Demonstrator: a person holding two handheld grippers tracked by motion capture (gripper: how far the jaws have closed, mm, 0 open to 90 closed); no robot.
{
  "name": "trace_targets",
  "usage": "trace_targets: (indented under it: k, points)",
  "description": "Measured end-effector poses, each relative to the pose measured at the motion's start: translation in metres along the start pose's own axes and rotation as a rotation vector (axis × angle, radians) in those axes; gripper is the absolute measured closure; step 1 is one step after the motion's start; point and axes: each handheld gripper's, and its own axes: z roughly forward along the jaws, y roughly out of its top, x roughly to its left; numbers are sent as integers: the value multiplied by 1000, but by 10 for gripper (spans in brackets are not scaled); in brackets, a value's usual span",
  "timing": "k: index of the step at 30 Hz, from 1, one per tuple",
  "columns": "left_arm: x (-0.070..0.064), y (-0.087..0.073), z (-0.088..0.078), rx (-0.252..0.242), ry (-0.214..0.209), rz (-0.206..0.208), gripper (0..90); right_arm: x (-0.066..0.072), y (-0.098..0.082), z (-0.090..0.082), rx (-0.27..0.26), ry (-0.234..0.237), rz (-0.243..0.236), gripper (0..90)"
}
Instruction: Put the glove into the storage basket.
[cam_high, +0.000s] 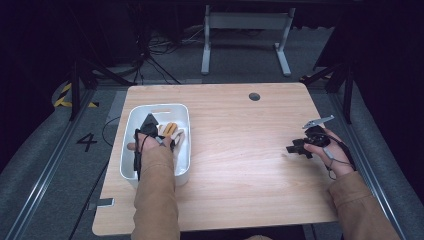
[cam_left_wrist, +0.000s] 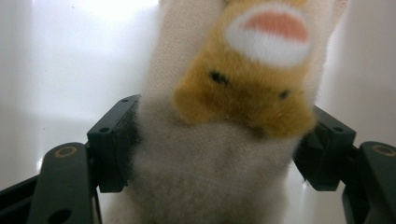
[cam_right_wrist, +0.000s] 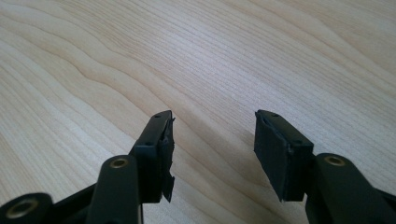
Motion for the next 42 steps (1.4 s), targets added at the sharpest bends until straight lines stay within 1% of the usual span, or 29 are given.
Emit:
trace_targets:
  k: [2,3,4,6,9,12,15,16,17,20,21,24,25,26,28,30,32,36,37,39,42]
  points:
    - [0,0,-2,-5,-5,9,224,0,0,0,-2,-4,0,483]
    - [0,0,-3,-3,-7,15,228,0,0,0,-2,-4,0,482]
    - [0,0,-5,-9,-1,18,222,0,0,0,-2,-4,0,480]
    - [-1,0,-8,-20,10,22,177,0,0,0,-1,-3,0,477]
    - [-2,0,-16,-54,-5,28,185,0,0,1,-1,-4,-3,474]
    - [-3,0,-25,-70,-3,46,178,0,1,1,-3,-7,-4,471]
    - [-6,-2,-37,-88,-14,73,184,0,2,2,-5,-3,-3,468]
    - [-6,-2,-39,-91,-16,73,194,1,2,2,-6,-4,-4,467]
    - [-7,-2,-42,-109,-18,74,197,1,3,2,-6,-4,-4,466]
    - [-10,-3,-51,-126,-16,91,202,1,3,2,-4,-2,-8,464]
    - [-11,-4,-53,-135,-21,97,208,1,3,2,-4,-3,-7,463]
    - [-13,-6,-61,-164,-33,138,220,1,3,1,-10,-6,-8,462]
    - [-15,-7,-64,-181,-40,157,221,0,2,1,-13,-6,-8,463]
    - [-16,-8,-66,-191,-47,162,233,0,2,0,-13,-7,-7,463]
    - [-19,-11,-72,-231,-67,197,256,-1,2,0,-13,-9,-7,464]
    - [-22,-14,-77,-257,-87,222,263,-1,2,0,-14,-10,-9,466]
    - [-27,-18,-82,-294,-115,263,269,-1,1,0,-19,-11,-10,467]
    - [-37,-25,-89,-329,-161,332,272,-1,-1,-2,-24,-4,-8,469]
    - [-41,-28,-91,-336,-181,357,271,-1,-1,-3,-26,-6,-4,470]
    - [-46,-31,-94,-350,-206,375,271,-2,-2,-5,-33,-2,-2,471]
    - [-53,-37,-100,-370,-270,424,270,-3,-4,-7,-44,6,3,472]
